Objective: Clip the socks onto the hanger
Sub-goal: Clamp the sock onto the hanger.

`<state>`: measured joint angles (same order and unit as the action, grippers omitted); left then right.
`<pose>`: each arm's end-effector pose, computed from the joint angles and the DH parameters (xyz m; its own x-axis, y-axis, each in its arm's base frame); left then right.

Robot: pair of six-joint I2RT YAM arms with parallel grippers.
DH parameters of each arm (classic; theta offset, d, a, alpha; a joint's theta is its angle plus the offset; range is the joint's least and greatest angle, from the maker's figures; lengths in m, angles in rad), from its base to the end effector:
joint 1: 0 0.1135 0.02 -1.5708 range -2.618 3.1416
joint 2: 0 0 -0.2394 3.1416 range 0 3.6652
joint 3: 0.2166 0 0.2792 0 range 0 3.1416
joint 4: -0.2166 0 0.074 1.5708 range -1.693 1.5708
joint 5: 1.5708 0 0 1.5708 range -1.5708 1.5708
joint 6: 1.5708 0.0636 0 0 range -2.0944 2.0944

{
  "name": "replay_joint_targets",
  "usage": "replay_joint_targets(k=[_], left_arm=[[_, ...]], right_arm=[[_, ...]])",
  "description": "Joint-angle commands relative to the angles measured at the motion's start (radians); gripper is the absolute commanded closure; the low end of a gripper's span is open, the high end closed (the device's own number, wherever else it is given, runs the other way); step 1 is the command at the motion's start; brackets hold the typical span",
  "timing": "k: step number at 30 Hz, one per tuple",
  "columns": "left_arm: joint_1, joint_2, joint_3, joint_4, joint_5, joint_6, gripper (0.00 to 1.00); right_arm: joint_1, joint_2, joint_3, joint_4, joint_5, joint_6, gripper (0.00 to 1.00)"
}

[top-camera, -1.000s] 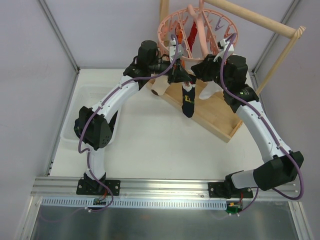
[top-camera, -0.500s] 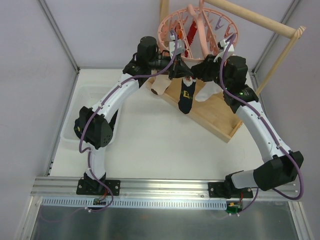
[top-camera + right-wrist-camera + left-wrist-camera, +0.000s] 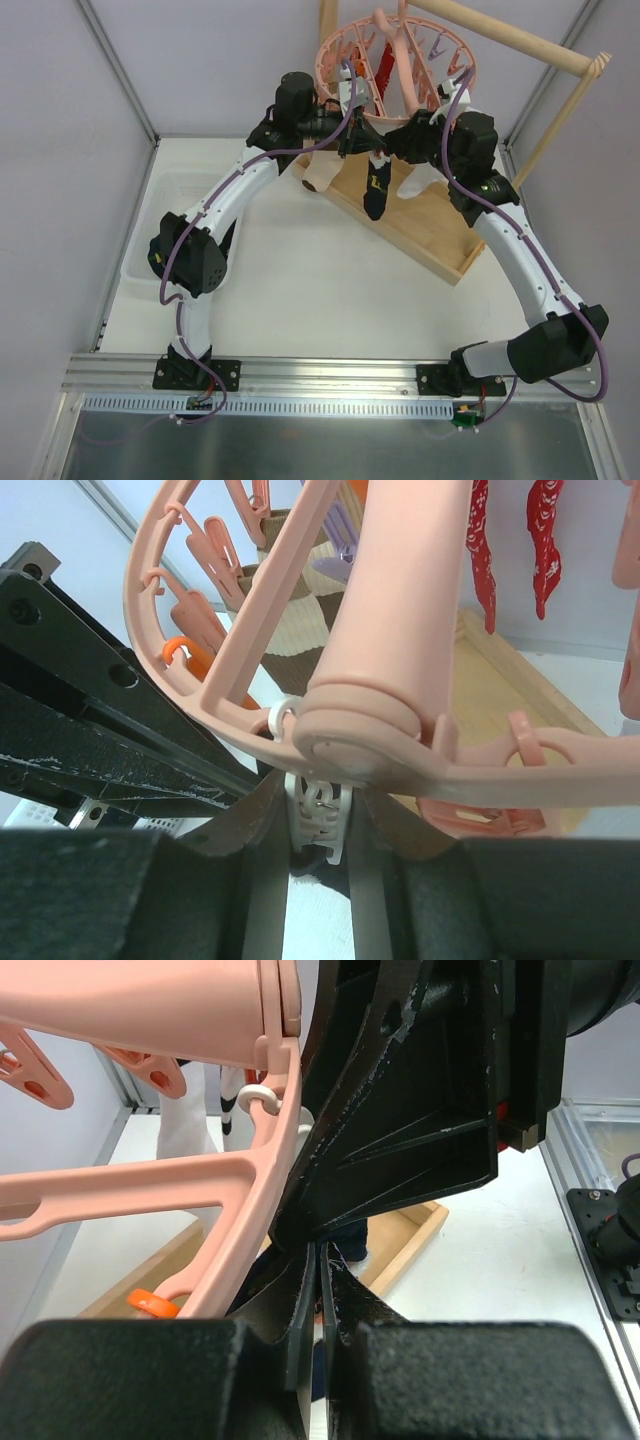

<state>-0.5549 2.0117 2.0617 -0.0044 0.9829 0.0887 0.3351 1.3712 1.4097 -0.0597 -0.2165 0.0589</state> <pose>0.3977 -0.3088 0.4085 0.1271 -0.0210 -0.9917 0.9914 0.0354 0.1263 0.3532 0.1375 0.4157 -0.0508 0.0432 -0.9978 -0.5219 0.8506 0.0634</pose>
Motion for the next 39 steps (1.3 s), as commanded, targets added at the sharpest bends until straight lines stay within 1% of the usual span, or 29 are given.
replay_joint_targets(k=[1, 4, 8, 12, 16, 24, 27, 28, 30, 31, 33, 34, 39], left_arm=[[0.009, 0.004, 0.046, 0.041, 0.011, 0.014, 1.0], [0.009, -0.002, 0.044, 0.041, 0.005, 0.008, 1.0], [0.009, -0.011, 0.038, 0.044, -0.047, -0.001, 1.0], [0.009, -0.016, 0.026, 0.052, -0.043, -0.009, 1.0], [0.01, -0.027, 0.011, 0.053, -0.061, 0.006, 1.0], [0.01, -0.03, 0.017, 0.057, -0.062, 0.0, 1.0], [0.01, -0.031, 0.018, 0.06, -0.062, -0.006, 1.0], [0.01, -0.03, 0.017, 0.06, -0.064, -0.006, 1.0], [0.01, -0.028, 0.017, 0.06, -0.073, -0.006, 1.0], [0.01, -0.027, 0.018, 0.06, -0.072, -0.007, 1.0], [0.01, -0.025, 0.021, 0.061, -0.064, -0.009, 1.0], [0.01, -0.024, 0.023, 0.061, -0.062, -0.01, 1.0], [0.01, -0.028, 0.02, 0.061, -0.059, -0.007, 1.0]], right_arm=[[-0.002, -0.031, 0.037, -0.023, -0.02, 0.006, 0.99], [-0.002, -0.032, 0.038, -0.034, 0.005, 0.004, 0.99], [-0.002, -0.031, 0.047, -0.06, 0.029, 0.024, 0.99], [-0.001, -0.026, 0.064, -0.088, 0.072, 0.064, 0.99], [-0.001, -0.012, 0.097, -0.12, 0.062, 0.09, 0.99], [-0.002, -0.006, 0.095, -0.111, 0.039, 0.096, 0.98], [-0.002, -0.006, 0.098, -0.118, 0.037, 0.091, 0.78], [-0.002, -0.006, 0.1, -0.12, 0.034, 0.09, 0.66], [-0.001, -0.009, 0.1, -0.121, 0.028, 0.088, 0.52], [-0.001, -0.011, 0.101, -0.124, 0.028, 0.09, 0.43], [0.001, -0.014, 0.103, -0.127, 0.028, 0.09, 0.36], [-0.001, -0.012, 0.104, -0.129, 0.026, 0.087, 0.29], [0.001, -0.017, 0.124, -0.16, 0.026, 0.085, 0.18]])
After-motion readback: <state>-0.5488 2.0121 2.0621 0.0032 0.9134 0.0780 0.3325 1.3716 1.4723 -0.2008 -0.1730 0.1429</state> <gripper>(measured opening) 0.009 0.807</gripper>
